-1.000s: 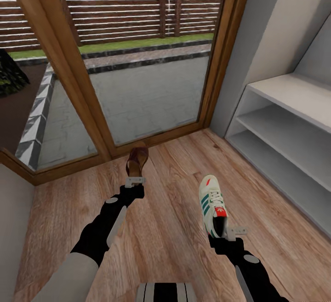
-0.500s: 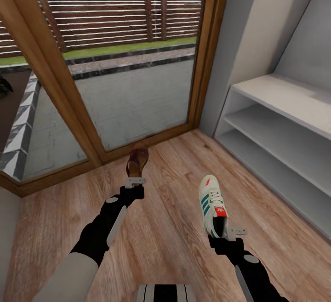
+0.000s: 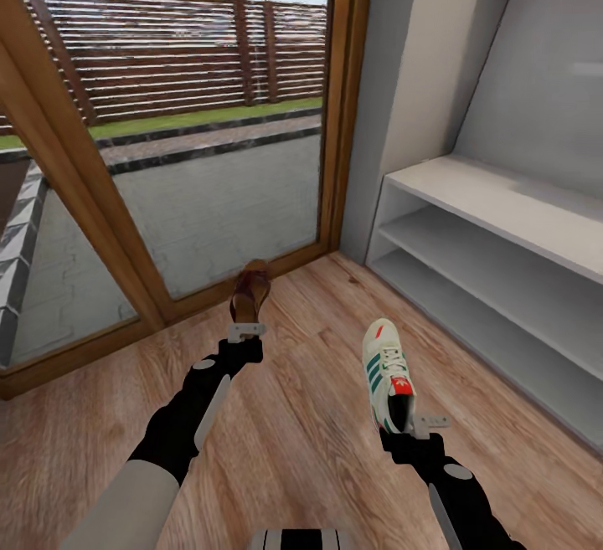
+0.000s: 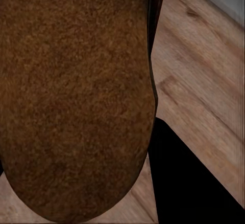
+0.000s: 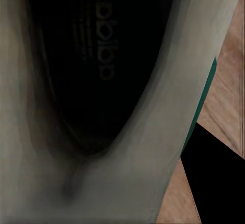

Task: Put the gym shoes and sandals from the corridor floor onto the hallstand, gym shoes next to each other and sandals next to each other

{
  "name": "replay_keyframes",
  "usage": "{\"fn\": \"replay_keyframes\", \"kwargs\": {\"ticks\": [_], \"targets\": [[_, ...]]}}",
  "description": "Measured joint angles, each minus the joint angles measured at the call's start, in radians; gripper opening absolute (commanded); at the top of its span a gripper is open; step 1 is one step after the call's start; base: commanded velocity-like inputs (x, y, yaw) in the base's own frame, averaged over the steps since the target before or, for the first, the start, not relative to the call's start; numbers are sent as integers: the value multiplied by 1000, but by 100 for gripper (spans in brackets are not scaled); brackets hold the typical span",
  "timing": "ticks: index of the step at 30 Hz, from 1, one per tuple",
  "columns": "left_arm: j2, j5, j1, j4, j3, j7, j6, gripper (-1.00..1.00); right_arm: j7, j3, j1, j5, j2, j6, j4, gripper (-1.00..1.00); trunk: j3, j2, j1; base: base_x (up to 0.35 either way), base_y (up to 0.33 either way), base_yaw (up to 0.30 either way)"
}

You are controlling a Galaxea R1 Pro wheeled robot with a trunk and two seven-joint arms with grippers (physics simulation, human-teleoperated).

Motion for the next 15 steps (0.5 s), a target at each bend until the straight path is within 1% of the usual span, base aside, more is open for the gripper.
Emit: {"fn": "replay_keyframes", "kwargs": {"ticks": [3, 12, 14, 15], "targets": [[0, 0, 0, 0, 0, 0, 0, -100, 0, 0, 0, 0, 0, 0, 0, -100, 15, 1, -1, 0, 0, -188], [0, -1, 0, 0, 0, 0, 0, -100, 0, 0, 0, 0, 0, 0, 0, -100, 26, 1, -1, 0, 0, -188], [0, 0, 0, 0, 0, 0, 0, -100, 0, 0, 0, 0, 0, 0, 0, -100, 28, 1, -1, 0, 45, -188], [0, 0, 0, 0, 0, 0, 0, -100, 0, 0, 0, 0, 0, 0, 0, -100, 30, 1, -1, 0, 204, -188]]}}
